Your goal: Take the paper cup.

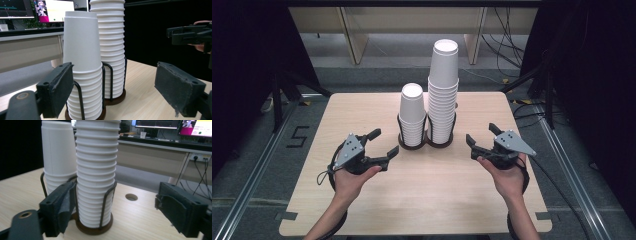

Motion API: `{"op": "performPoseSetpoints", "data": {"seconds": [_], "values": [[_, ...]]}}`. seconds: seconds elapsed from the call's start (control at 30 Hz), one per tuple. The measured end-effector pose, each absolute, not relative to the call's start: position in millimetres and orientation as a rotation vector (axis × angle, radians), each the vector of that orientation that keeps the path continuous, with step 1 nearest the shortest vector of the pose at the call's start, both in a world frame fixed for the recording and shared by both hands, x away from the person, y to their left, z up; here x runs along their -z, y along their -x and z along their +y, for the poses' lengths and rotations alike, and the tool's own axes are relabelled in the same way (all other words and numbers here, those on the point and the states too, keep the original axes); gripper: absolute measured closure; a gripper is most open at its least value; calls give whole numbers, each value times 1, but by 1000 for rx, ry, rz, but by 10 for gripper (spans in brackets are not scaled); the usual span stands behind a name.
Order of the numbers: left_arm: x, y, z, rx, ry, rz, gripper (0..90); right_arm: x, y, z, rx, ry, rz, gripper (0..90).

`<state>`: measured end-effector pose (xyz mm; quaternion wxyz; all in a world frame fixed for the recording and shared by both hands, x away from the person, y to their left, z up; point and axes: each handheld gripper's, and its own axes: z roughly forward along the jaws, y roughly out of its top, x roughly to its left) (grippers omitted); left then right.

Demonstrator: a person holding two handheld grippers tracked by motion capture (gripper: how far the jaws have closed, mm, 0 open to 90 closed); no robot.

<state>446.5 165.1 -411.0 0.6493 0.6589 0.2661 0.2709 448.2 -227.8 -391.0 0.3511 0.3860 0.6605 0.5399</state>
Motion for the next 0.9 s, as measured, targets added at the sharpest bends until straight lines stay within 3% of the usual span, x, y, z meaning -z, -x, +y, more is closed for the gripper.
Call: {"op": "performPoseSetpoints", "data": {"seconds": [0.33, 0.57, 0.83, 0.9], "values": [[392, -462, 153, -732, -1437, 578, 152, 363, -461, -219, -1450, -1015, 1688, 169], [389, -465, 153, -801, -1463, 582, 326, 363, -462, -220, -1433, -999, 1694, 179], [386, -465, 155, -794, -1440, 574, 366, 363, -462, -219, -1437, -1006, 1700, 180], [383, -466, 155, -718, -1389, 556, 327, 362, -462, -218, -1439, -1004, 1696, 180]]}}
